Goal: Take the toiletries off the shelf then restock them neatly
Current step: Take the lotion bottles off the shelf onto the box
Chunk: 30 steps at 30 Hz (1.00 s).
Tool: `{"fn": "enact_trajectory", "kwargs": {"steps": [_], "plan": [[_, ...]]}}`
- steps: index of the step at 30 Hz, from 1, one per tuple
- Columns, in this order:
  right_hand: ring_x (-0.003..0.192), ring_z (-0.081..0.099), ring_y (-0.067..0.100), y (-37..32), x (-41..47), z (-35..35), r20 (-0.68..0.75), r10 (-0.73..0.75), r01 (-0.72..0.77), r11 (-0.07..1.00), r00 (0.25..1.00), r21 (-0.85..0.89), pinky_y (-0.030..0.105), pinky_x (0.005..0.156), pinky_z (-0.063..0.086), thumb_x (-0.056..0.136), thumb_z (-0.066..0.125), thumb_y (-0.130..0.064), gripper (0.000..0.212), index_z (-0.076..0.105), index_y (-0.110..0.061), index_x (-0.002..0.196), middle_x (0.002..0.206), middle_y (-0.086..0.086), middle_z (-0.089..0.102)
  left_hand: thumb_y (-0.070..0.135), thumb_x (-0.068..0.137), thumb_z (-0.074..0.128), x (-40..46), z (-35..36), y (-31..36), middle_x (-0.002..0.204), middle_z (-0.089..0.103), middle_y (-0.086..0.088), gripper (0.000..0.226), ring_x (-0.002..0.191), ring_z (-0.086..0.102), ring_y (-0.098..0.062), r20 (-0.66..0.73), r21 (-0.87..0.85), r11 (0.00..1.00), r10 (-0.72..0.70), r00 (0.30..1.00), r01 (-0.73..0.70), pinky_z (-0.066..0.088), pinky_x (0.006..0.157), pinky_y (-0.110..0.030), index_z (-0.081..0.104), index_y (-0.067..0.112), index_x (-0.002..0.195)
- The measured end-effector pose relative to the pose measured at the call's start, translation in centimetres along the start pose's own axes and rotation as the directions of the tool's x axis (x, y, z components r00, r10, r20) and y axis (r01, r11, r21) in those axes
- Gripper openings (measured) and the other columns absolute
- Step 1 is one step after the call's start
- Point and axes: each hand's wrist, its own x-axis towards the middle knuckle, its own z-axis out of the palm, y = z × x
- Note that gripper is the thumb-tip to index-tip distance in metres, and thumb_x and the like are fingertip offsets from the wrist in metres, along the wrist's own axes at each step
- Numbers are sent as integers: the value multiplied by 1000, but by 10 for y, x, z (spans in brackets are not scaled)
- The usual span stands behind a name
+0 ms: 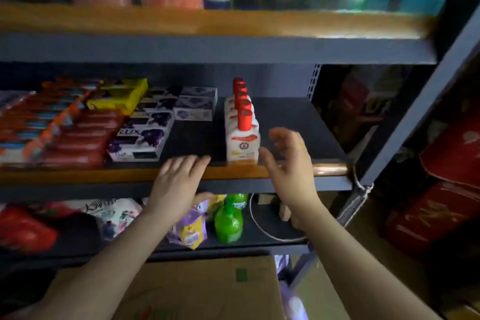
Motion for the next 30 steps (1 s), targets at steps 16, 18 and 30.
{"fn": "enact_trajectory", "kwargs": {"steps": [16, 18, 30], "plan": [[85, 61, 16, 20, 28, 35, 60, -76, 80, 994, 995, -79, 38, 76, 52, 69, 78, -39, 41, 52, -23, 94, 92, -6, 63, 63, 62, 58, -12, 36, -4, 98, 57, -6, 76, 90, 57, -31, -326, 39, 999, 22, 945, -10, 30, 87, -34, 51, 14, 119], [79, 59, 9, 18, 23, 34, -20, -140, 141, 989, 990, 39, 31, 74, 50, 70, 79, -31, 37, 53, -22, 94, 86, -9, 63, 65, 63, 58, -10, 30, -3, 107, 57, -4, 79, 100, 55, -30, -273, 20, 1000, 15, 962, -10, 34, 93, -36, 50, 16, 125], [87, 62, 25, 33, -55, 42, 200, -224, -66, 491, 954, 869, 41, 79, 51, 55, 84, -43, 52, 65, -23, 99, 91, 8, 67, 41, 73, 72, -49, 6, 69, 89, 58, 21, 39, 85, 53, 8, -436, -677, 730, -294, 851, -95, 39, 67, -5, 60, 23, 106]]}}
